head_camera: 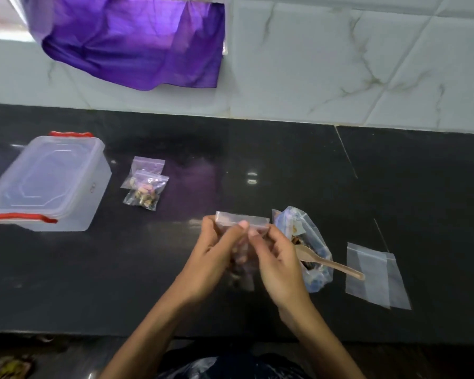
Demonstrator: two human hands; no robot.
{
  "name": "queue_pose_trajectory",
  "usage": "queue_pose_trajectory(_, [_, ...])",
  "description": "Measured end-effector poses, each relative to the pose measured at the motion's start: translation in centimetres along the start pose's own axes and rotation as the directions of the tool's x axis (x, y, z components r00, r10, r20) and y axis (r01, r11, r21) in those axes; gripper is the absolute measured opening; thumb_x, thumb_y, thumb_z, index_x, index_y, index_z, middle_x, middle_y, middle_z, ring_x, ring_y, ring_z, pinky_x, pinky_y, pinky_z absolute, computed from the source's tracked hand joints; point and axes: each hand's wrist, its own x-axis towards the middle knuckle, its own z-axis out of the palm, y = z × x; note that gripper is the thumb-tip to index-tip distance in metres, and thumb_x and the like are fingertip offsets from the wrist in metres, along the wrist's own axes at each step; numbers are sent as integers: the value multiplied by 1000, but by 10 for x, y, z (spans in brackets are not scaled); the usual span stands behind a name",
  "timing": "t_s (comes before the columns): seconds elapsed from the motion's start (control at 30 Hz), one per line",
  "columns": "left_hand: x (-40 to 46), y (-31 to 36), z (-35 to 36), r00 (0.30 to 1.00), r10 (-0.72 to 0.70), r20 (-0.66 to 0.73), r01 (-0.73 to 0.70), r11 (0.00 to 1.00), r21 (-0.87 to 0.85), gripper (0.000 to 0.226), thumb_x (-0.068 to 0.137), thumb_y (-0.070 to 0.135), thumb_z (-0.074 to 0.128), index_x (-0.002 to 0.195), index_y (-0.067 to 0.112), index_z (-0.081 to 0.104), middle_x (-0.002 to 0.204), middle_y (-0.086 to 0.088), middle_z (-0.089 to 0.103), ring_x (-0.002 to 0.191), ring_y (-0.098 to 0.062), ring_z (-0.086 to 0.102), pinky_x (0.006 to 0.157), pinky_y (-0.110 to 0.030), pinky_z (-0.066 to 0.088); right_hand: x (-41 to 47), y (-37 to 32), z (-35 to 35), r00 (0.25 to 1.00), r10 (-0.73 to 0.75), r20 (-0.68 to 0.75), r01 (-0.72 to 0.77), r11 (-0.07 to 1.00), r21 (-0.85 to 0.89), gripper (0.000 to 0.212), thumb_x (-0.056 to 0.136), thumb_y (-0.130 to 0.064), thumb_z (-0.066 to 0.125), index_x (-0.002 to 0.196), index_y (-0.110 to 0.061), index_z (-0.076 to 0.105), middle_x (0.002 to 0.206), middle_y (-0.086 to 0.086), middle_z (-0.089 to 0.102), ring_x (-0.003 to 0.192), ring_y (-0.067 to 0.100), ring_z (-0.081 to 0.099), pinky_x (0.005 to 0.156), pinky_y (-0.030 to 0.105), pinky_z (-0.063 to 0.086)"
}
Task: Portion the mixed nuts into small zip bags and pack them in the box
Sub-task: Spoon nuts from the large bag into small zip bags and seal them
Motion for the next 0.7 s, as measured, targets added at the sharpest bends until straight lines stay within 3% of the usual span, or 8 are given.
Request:
queue_pose_trajectory(0.1, [-6, 6, -18, 996, 82, -17, -82, 997, 17, 34, 81, 25, 58, 105, 1, 60, 82, -11, 70, 66, -17, 68, 51, -28, 55, 1, -6, 11, 998, 57, 29, -59, 995, 77, 16, 93, -20, 54, 100, -10, 65, 91, 6, 73, 86, 14, 70, 74, 24, 56])
queue_pose_trajectory(0.2, [-13, 9, -32, 989, 137, -51, -132, 988, 80, 30, 84, 23, 58, 101, 0, 64, 77, -16, 69, 60, -20, 66, 50, -31, 54, -1, -10, 25, 999, 17, 39, -20, 996, 83, 13, 89, -19, 61, 95, -9, 67, 82, 4, 73, 76, 14, 70, 67, 22, 54])
queue_pose_trajectory(0.37, [-21, 11, -47, 978, 170, -123, -158, 982, 102, 11, 91, 3, 55, 87, -3, 62, 57, -1, 63, 47, -8, 59, 45, -18, 45, -5, -10, 50, 998, 43, 51, -46, 996, 70, 18, 90, -19, 60, 94, -4, 68, 80, 17, 71, 70, 23, 68, 64, 31, 55])
queue_pose_trajectory(0.47, [-24, 12, -53, 969, 176, -176, -157, 981, 117, 17, 92, -1, 53, 76, 1, 59, 52, 0, 60, 45, -7, 57, 43, -17, 44, -6, -10, 61, 996, 66, 62, -71, 993, 90, 21, 91, -18, 57, 98, -1, 67, 87, 20, 72, 82, 33, 70, 75, 41, 56])
queue_pose_trajectory(0.6, [-28, 10, -61, 954, 184, -235, -157, 979, 131, 28, 90, 3, 57, 65, 16, 62, 65, -8, 67, 58, -16, 64, 52, -25, 53, -8, -11, 71, 990, 117, 78, -125, 985, 116, 21, 91, -18, 59, 98, -1, 68, 89, 17, 73, 86, 31, 71, 77, 38, 57])
queue_pose_trajectory(0.7, [-29, 13, -68, 951, 184, -248, -160, 981, 112, 17, 88, 6, 60, 73, 11, 65, 68, -10, 69, 61, -20, 67, 52, -27, 54, -7, -12, 74, 986, 150, 67, -158, 977, 142, 23, 90, -24, 59, 94, -3, 70, 85, 17, 73, 81, 30, 71, 75, 42, 56])
